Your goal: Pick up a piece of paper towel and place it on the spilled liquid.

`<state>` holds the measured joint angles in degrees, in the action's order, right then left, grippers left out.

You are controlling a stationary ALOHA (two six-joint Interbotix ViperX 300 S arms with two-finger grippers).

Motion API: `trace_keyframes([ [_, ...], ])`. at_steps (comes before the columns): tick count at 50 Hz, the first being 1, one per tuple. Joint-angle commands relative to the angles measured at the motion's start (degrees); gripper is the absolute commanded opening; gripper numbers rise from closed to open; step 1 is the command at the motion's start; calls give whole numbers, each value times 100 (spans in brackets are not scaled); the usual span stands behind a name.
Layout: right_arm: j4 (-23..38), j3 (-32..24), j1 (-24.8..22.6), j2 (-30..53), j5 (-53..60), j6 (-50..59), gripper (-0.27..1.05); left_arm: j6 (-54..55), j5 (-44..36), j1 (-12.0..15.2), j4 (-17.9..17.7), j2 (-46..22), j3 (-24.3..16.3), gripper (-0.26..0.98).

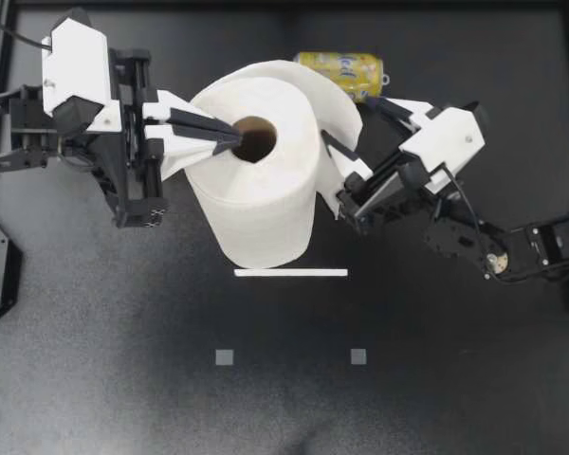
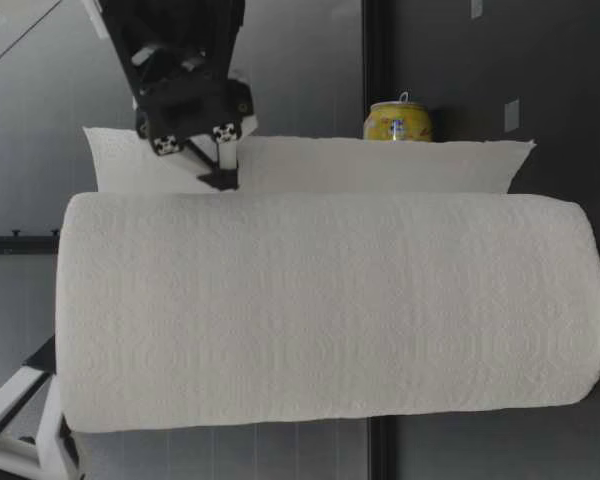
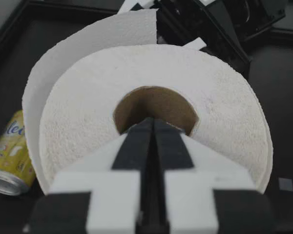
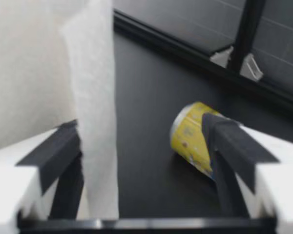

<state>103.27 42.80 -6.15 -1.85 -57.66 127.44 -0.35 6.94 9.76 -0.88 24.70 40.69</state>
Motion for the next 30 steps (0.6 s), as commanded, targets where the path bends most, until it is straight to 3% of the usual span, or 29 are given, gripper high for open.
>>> trace_keyframes([
  [1, 167, -167, 97, -35, 97, -9, 72, 18, 44, 26, 0, -35, 35, 10],
  [7, 316, -176, 132, -26, 176, -18, 56, 26, 62, 18, -18, -35, 79, 9],
  [20, 290, -18, 123, -211, 501, -44, -2, 70, 70, 26, -88, -26, 193, 9],
  [24, 290, 18, 123, -299, 589, -44, -12, 70, 79, 18, -97, -9, 220, 9],
  [30, 246, 88, 123, -360, 650, -35, -14, 70, 70, 26, -97, 0, 220, 9],
])
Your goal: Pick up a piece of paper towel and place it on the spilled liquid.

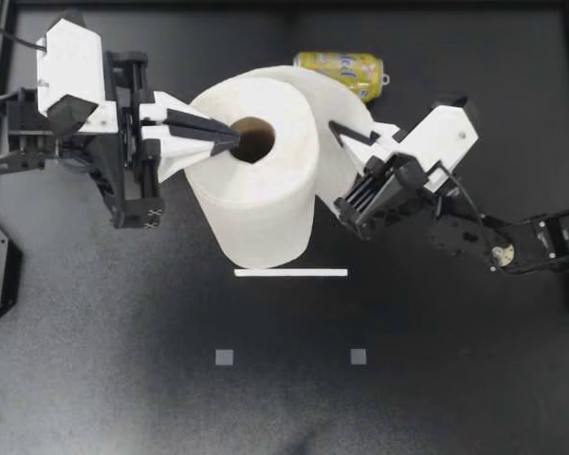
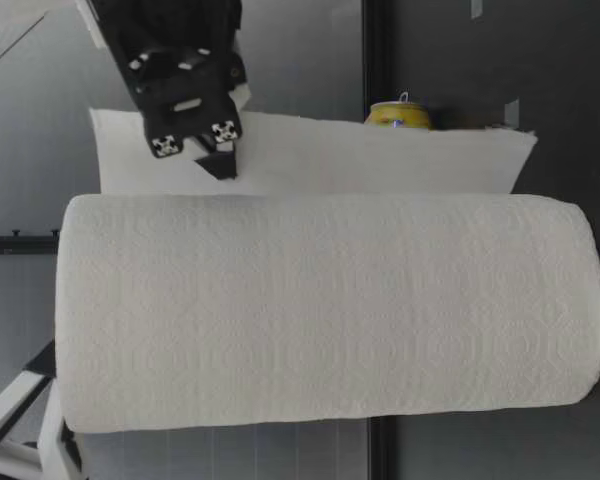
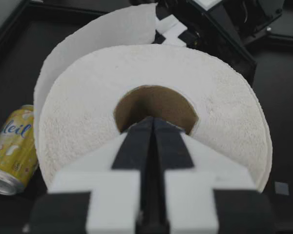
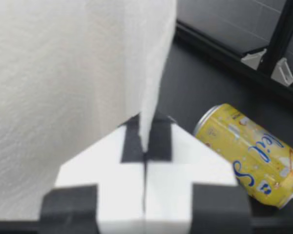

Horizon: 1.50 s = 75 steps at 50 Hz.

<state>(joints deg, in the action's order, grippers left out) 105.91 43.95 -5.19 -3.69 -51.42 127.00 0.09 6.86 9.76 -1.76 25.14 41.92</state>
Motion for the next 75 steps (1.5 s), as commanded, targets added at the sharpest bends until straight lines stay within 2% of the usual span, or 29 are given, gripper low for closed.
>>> trace_keyframes([
  [1, -26, -9, 26, -193, 35, 18, -14, 26, 79, 18, -9, -35, 97, 9],
  [24, -545, 404, -360, -334, 9, 26, -14, 53, 97, 26, -97, -62, 343, 9],
  [36, -1090, 800, -431, -352, 0, 35, -13, 62, 88, 26, -176, -70, 466, 9],
  [56, -2338, 1617, -844, -387, -325, 9, -14, 62, 53, 26, -246, -88, 536, 9],
  [75, -2786, 2136, -835, -378, -343, 9, -14, 44, -229, 18, -246, -70, 501, 9],
])
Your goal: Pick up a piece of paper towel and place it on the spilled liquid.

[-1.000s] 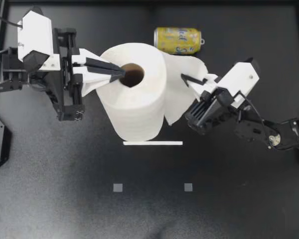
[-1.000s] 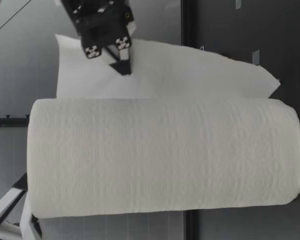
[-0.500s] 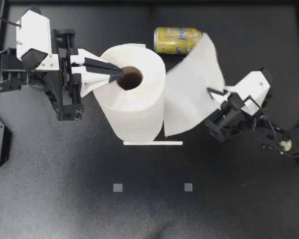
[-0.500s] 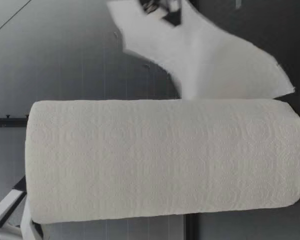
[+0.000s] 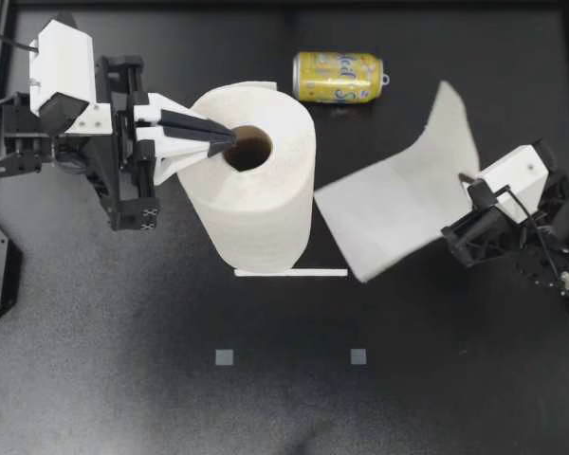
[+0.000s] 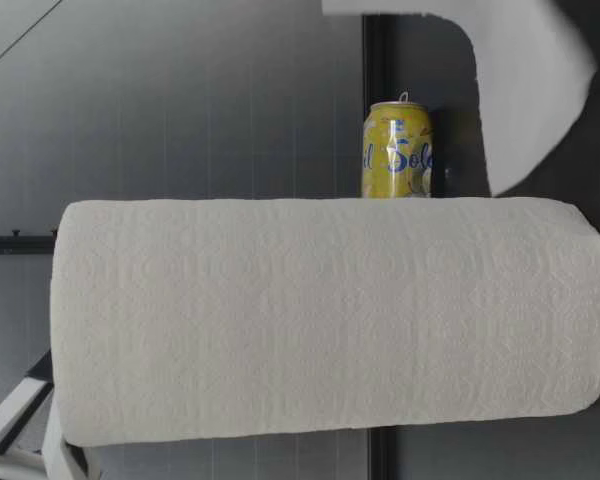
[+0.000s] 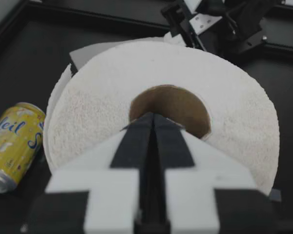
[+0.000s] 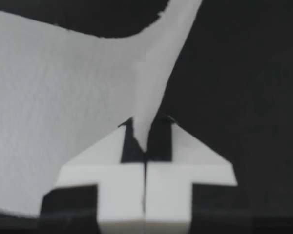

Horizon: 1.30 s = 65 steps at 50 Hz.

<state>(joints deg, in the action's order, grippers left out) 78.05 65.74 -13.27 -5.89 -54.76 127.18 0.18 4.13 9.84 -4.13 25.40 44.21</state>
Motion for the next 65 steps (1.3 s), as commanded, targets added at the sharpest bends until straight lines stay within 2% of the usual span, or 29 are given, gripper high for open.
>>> trace_keyframes([
  [1, 0, -44, -9, -193, 0, -18, -14, 26, 0, 18, -9, -97, 264, 9],
  [7, 26, -26, 246, -475, 105, -220, -14, 9, -404, 18, -9, -26, 229, 9],
  [16, 97, 44, 1020, -1055, 475, -1037, -14, -88, -1230, 0, 9, 220, 264, 9],
  [24, 141, 53, 2118, -1406, 1362, -2004, -14, -88, -1854, -18, 70, 396, 334, 10],
  [32, 255, 26, 3261, -1468, 2320, -2681, -14, -70, -1995, -26, 70, 404, 334, 10],
  [40, 492, -158, 4210, -1283, 3252, -3103, -13, -79, -2118, -62, 70, 404, 299, 10],
  [47, 598, -396, 4781, -958, 3929, -3489, -14, -79, -2180, -79, 79, 404, 308, 10],
  [57, 598, -932, 5423, -132, 4553, -4148, -13, -79, -2303, -79, 79, 439, 308, 10],
  [65, 589, -1310, 5634, 334, 4737, -4403, -14, -70, -2294, -79, 79, 545, 352, 10],
])
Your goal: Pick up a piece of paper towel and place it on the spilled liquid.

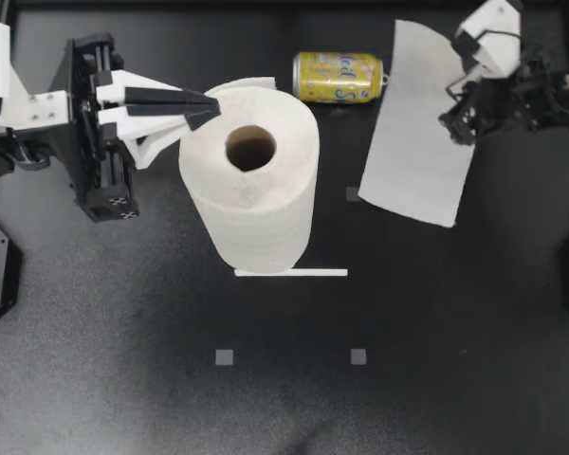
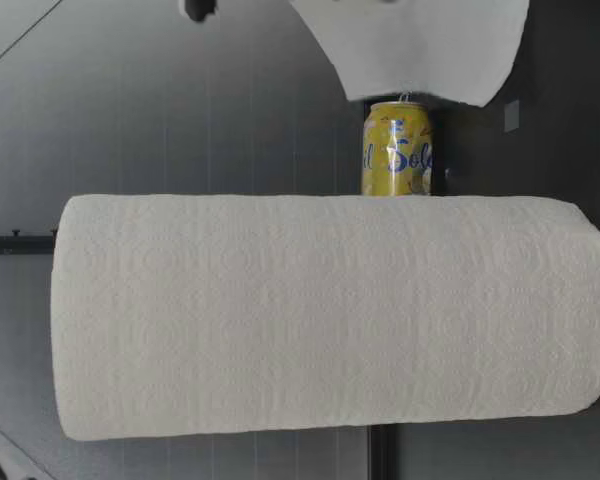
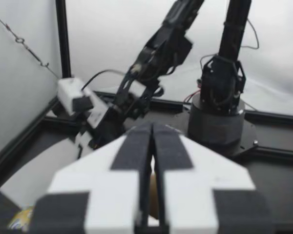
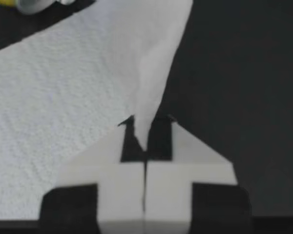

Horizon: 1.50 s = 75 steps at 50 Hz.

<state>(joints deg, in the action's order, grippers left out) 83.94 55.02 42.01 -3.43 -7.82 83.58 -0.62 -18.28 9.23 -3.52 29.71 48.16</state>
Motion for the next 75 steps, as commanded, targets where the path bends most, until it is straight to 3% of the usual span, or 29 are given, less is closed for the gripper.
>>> trace_keyframes([
  [1, 0, -281, 123, 123, 44, -62, -14, 9, -44, -18, 18, 141, -26, 10],
  [19, -9, -826, 571, 431, 18, -431, -13, 9, -35, -9, 18, 264, 35, 10],
  [36, -35, -1090, 589, 817, -132, -431, -8, 18, -26, -18, 18, 281, 35, 10],
  [43, -35, -1125, 571, 826, -220, -439, 11, 9, -26, -18, 18, 299, 35, 10],
  [51, -35, -1143, 571, 765, -448, -431, 55, 0, -18, -9, 18, 299, 44, 10],
  [55, -35, -1151, 571, 773, -668, -431, 71, 0, -18, -18, 18, 299, 44, 10],
  [65, -70, -1107, 545, 659, -1143, -466, 71, 0, -18, -9, 18, 299, 44, 10],
  [75, -79, -809, 149, -132, -1705, -527, 71, 9, -9, -9, 18, 308, 70, 10],
])
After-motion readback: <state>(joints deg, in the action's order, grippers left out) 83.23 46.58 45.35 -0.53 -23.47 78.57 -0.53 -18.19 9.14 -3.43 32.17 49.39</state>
